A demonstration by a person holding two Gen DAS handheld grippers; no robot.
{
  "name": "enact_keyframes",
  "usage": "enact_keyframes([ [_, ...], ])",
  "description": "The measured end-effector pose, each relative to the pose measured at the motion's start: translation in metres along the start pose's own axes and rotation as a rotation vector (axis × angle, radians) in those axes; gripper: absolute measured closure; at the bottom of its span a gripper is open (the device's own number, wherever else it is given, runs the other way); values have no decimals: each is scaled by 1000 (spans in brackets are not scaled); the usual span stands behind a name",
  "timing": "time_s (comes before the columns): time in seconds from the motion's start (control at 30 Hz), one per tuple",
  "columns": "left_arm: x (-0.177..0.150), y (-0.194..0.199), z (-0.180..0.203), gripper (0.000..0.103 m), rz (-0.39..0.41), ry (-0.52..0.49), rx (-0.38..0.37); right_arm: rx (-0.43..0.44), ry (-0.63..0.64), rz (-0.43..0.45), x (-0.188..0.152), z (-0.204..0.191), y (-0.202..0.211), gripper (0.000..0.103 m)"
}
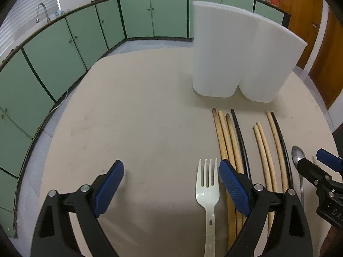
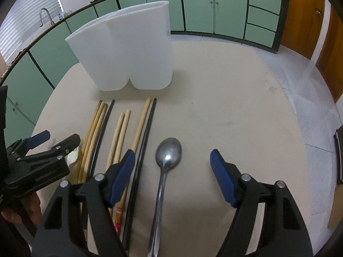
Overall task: Organize utensils
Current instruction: 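Grasp the metal spoon with the right tool while the left tool grasps the white fork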
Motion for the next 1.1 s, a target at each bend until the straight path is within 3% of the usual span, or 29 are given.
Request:
enact_keyframes([
  [0.23, -4, 2, -4, 21, -28, 34, -39, 13, -19, -33, -1, -1, -8, 40],
  [0.5, -5, 8, 2, 42, -22, 31, -59, -2, -64, -38, 2, 6, -10, 50],
  [0.63, -10, 13, 12, 48, -24, 22, -61, -28, -63, -30, 1, 2, -12, 54],
  [0.73, -9, 15, 17, 60, -16, 13, -59, -72, -42, -17, 0, -2, -12, 65],
  [0.8, -9, 15, 21, 76, -12, 9, -62, -78, -35, -10, -1, -4, -12, 76],
  [0.87, -8, 17, 28, 83, -10, -1, -63, -80, -19, -3, -3, -5, -12, 76],
  [0.97, -9, 20, 33, 84, -2, -5, -66, -69, -7, 3, -5, -5, -10, 76],
  [1.1, -11, 31, 30, 84, 52, 0, -90, 11, -45, 31, -6, 1, 2, 76],
])
Point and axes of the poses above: each gripper's, at about its wrist camera, not at the fingertips, and y roughly against the way its jaws point, z to its right, x to its top, the point moved 7 cm from there along -y, roughly the way its jaws point, and after that the axes turned 2 degrees about z, right-handed, at the moved point
